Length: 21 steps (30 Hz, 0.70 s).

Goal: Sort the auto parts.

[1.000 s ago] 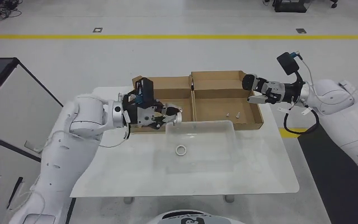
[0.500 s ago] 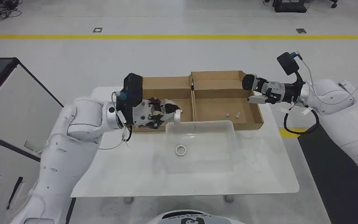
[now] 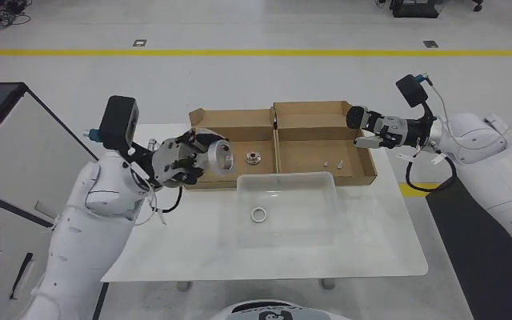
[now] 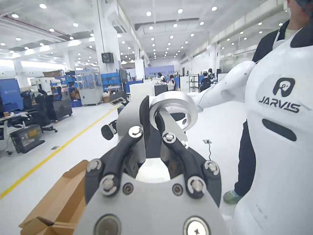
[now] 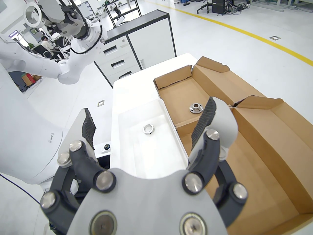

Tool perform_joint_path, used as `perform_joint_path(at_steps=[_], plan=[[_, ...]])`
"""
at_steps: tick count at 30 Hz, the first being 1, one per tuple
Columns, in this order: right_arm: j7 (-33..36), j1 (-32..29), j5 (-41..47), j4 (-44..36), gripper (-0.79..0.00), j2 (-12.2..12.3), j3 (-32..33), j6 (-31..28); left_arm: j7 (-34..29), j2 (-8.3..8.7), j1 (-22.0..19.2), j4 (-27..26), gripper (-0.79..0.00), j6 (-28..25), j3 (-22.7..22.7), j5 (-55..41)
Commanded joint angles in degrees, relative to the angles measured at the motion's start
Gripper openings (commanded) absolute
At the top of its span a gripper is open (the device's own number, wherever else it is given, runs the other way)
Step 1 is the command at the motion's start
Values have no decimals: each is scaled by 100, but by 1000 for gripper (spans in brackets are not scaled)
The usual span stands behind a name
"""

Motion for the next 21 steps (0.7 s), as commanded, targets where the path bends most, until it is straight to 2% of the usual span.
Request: perform_joint_path(at_steps=[1,6,13,21], plan=[[0,0,0,0,0,0,0,0,354,27,107,-80,-785,0,-55,50],[0,0,0,0,0,0,0,0,1274,100,272,-307,-785,0,-54,358],[0,0,0,0,0,0,0,0,2971,236,406,-468,-785,0,85,897],[0,0,0,0,0,0,0,0,4604,540,365,-182,-785,0,387,2395]])
